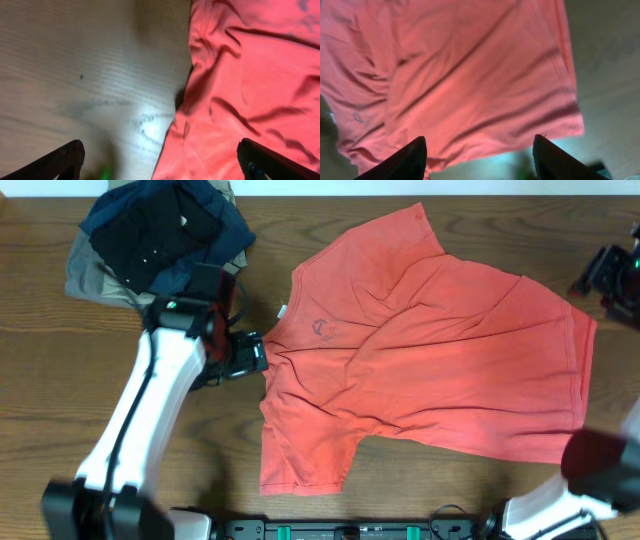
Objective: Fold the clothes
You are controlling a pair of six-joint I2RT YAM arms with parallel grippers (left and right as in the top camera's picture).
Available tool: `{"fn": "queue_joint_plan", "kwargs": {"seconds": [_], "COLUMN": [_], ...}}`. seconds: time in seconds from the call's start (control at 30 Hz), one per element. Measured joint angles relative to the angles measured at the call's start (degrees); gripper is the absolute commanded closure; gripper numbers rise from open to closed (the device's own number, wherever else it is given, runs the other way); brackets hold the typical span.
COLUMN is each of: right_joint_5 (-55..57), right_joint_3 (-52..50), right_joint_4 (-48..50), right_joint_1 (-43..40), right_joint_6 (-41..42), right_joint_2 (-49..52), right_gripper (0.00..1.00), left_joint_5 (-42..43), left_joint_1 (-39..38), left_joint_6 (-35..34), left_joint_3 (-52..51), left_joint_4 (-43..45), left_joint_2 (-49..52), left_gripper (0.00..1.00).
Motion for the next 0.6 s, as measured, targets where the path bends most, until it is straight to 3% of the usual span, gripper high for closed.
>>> {"fn": "queue_joint_plan", "kwargs": {"seconds": [0.07, 0.13, 0.3, 0.6], "right_joint_5": [1.22, 1.92, 2.95, 3.17], "right_joint_3": [-6.47, -12.09, -28.76, -49.92], "right_joint_4": [2.05, 4.17, 10.97, 18.29], "right_joint_1": [0.74, 1.44, 2.51, 2.6], "right_joint_6": [0.7, 1.81, 3.1, 3.98], "right_joint_2": [-5.09, -9.11, -19.54, -25.92], "right_gripper": [0.28, 0.01, 0.01, 0.01], "left_joint_5": [0.13, 0.15, 1.01, 8.11], "left_joint_1": [0.0, 0.0, 0.0, 0.0], "left_joint_6": [0.07, 0.07, 0.07, 0.09], "left_joint_3": [0.0, 0.0, -1.64, -17.86], "left_joint_4": [-2.29, -5.29, -8.87, -1.77], "left_joint_2": [-2.54, -4.31, -4.66, -4.59], "left_gripper": [0.02, 0.02, 0.02, 0.01]}}
